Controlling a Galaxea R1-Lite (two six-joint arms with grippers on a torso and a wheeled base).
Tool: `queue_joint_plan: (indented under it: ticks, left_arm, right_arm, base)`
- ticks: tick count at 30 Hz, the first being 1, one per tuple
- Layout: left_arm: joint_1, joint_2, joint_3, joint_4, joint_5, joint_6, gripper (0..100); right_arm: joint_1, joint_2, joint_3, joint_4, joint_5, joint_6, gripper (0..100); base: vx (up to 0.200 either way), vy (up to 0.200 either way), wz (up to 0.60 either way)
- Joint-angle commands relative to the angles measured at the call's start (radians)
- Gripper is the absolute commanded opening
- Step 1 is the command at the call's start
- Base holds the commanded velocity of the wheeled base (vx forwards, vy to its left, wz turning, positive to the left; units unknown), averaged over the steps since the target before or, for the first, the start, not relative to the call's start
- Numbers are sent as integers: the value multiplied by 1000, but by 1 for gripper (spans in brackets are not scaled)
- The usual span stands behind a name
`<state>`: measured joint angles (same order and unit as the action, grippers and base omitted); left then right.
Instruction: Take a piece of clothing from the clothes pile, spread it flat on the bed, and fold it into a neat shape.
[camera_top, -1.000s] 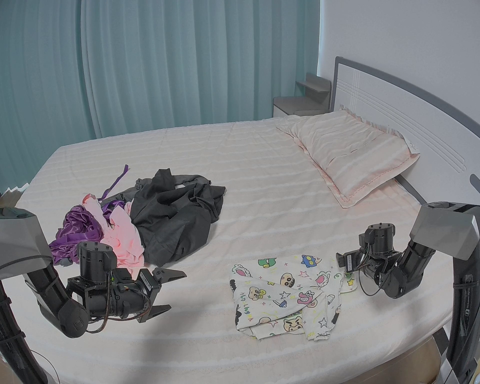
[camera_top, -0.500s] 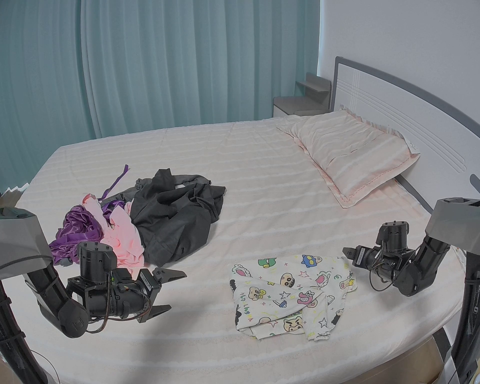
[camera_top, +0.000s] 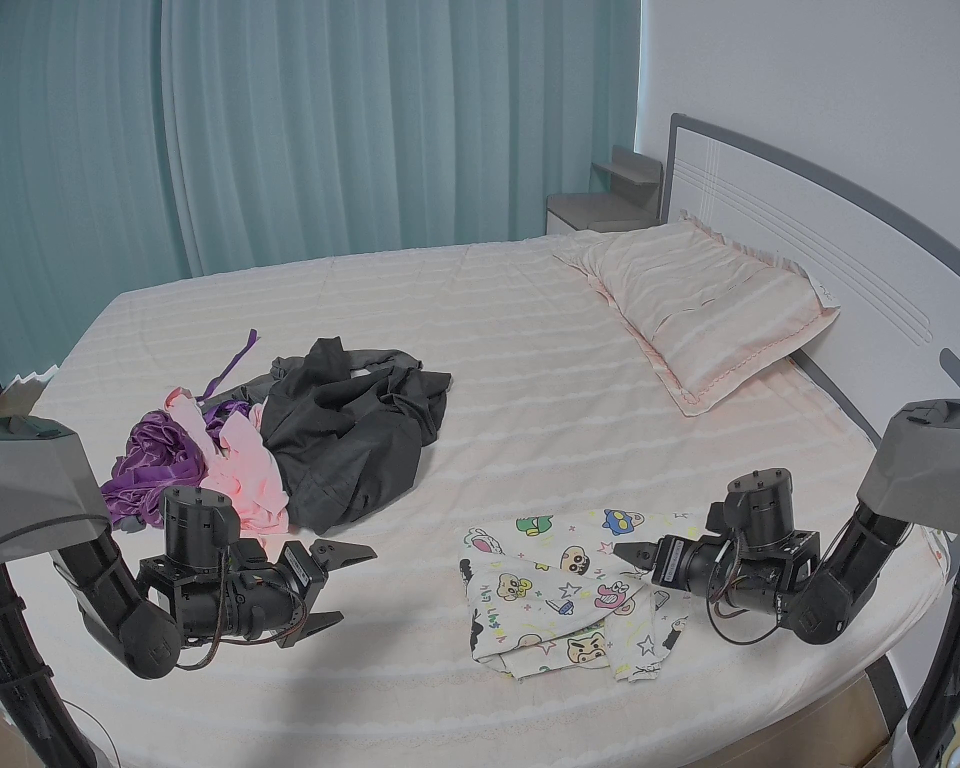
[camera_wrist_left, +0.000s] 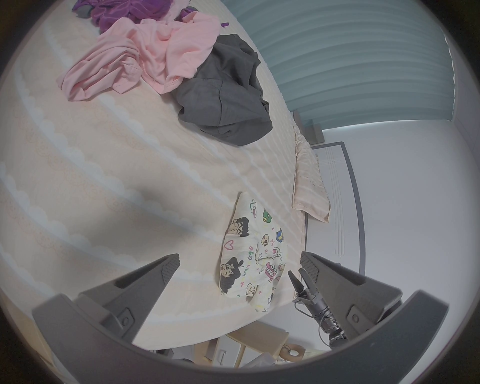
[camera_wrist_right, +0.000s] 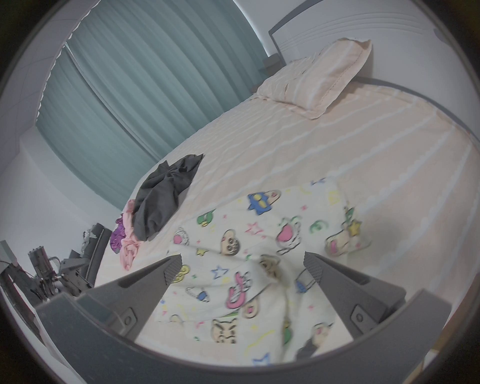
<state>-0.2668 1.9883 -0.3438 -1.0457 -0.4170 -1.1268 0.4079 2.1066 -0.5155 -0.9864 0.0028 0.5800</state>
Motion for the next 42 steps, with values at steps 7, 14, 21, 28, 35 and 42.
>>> queue_joint_plan:
  ticks: [7,14,21,28,35,42]
  left_arm:
    - [-19,18,0,0,18,25,100]
    - [-19,18,0,0,18,25,100]
    - [-17,18,0,0,18,25,100]
    - [-19,18,0,0,18,25,100]
    - [-17,18,0,0,18,25,100]
    - [-19,18,0,0,18,25,100]
  right_arm:
    - [167,15,-24,8,-49,302,100]
    - [204,7,19,83,-56,340,100]
    - [132,-74,134,80,-76,162,100]
    - [101,-36,207,51,-37,-3,100]
    - [118,76,207,-28,-20,-86,0]
    - [124,142,210,-60,-21,-166,0]
  base:
    - [0,0,0]
    - [0,0,0]
    - [0,0,0]
    - [0,0,0]
    - [0,0,0]
    - [0,0,0]
